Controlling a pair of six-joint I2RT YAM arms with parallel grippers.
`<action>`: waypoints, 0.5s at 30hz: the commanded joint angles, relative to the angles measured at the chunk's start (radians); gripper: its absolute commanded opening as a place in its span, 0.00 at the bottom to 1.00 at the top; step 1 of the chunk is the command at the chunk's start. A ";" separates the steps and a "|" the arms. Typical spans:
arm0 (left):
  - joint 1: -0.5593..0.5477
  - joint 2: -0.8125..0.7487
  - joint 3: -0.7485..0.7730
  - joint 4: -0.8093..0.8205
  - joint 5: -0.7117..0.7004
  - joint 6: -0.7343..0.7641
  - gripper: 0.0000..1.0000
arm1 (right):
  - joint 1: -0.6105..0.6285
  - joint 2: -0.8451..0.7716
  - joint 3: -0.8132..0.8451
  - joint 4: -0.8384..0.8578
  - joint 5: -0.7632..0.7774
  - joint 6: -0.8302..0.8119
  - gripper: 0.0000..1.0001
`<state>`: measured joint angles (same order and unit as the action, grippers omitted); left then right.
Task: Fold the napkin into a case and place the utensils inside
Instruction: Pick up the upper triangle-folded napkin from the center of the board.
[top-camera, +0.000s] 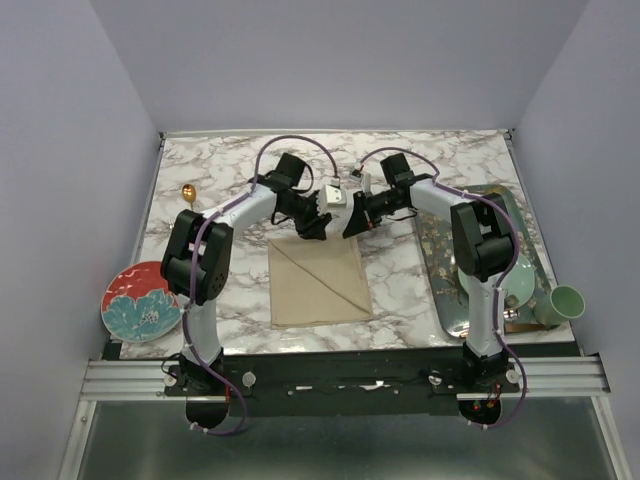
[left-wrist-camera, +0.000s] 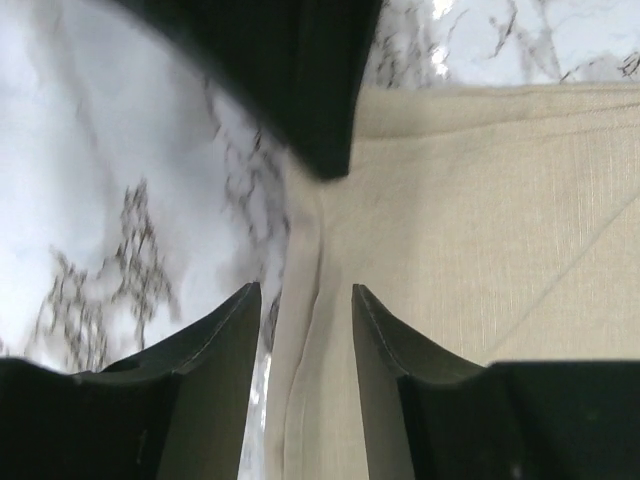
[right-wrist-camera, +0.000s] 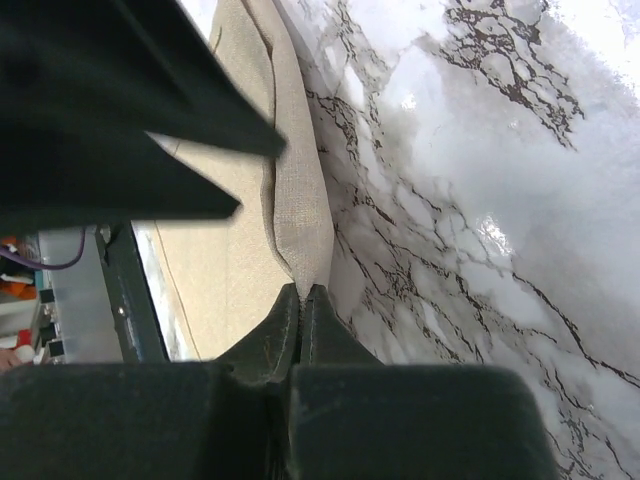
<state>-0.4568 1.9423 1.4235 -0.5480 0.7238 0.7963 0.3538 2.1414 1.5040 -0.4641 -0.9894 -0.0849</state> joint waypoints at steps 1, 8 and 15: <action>0.151 -0.071 -0.006 -0.087 0.097 -0.006 0.55 | 0.005 -0.032 -0.008 0.004 -0.023 -0.036 0.01; 0.263 0.013 0.084 -0.300 0.108 0.118 0.58 | 0.017 -0.103 -0.048 0.010 -0.011 -0.095 0.01; 0.264 0.078 0.132 -0.329 0.091 0.155 0.59 | 0.074 -0.205 -0.102 0.008 0.020 -0.219 0.00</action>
<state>-0.1856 1.9739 1.5146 -0.8043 0.7815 0.8993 0.3794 2.0342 1.4384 -0.4633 -0.9871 -0.1879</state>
